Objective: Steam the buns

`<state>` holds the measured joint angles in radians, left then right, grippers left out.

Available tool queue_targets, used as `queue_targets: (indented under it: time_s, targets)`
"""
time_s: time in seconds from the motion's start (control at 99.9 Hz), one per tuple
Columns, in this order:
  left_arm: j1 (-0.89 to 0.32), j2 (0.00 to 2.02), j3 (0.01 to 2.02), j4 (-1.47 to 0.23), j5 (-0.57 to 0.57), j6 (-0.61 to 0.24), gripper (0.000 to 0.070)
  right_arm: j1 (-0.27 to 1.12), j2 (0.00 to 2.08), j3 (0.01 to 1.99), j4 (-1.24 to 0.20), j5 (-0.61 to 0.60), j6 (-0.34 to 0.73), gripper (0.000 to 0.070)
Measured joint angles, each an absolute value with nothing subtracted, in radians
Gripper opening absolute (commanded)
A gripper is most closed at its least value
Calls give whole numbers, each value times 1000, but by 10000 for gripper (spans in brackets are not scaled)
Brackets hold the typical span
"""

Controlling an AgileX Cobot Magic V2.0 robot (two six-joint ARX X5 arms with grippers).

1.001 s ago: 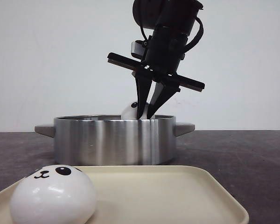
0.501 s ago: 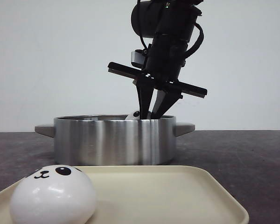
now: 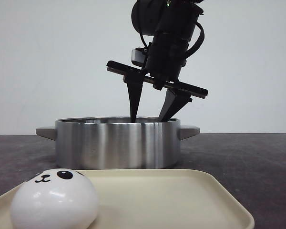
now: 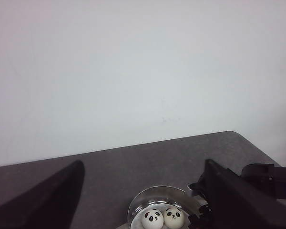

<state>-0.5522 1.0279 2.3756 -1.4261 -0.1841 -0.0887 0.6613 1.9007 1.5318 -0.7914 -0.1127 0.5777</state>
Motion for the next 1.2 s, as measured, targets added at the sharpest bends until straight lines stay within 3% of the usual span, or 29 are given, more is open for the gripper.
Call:
queue_targets:
  time_s: [0.17, 0.451, 0.731, 0.891, 0.941, 1.041, 1.202]
  targets:
    - [-552, 1026, 2329, -1426, -118, -123, 463, 662, 1883, 1602, -810, -31, 547, 300]
    - [-552, 1008, 1974, -1426, 212, -212, 463, 692, 1644, 1794, -831, 125, 383, 296]
    - [-552, 956, 1392, -1419, 209, -220, 472, 746, 1298, 1797, -915, 260, 244, 296]
    - [-585, 962, 1150, -1189, 326, -281, 479, 747, 1165, 1797, -1003, 311, 216, 296]
    - [-604, 966, 1093, -1124, 329, -309, 500, 747, 1140, 1797, -1032, 339, 213, 296]
    - [-638, 995, 1004, -1066, 329, -361, 608, 747, 1110, 1797, -1085, 384, 212, 296]
    - [-711, 1077, 946, -1028, 319, -395, 631, 747, 1086, 1796, -1140, 417, 211, 296]
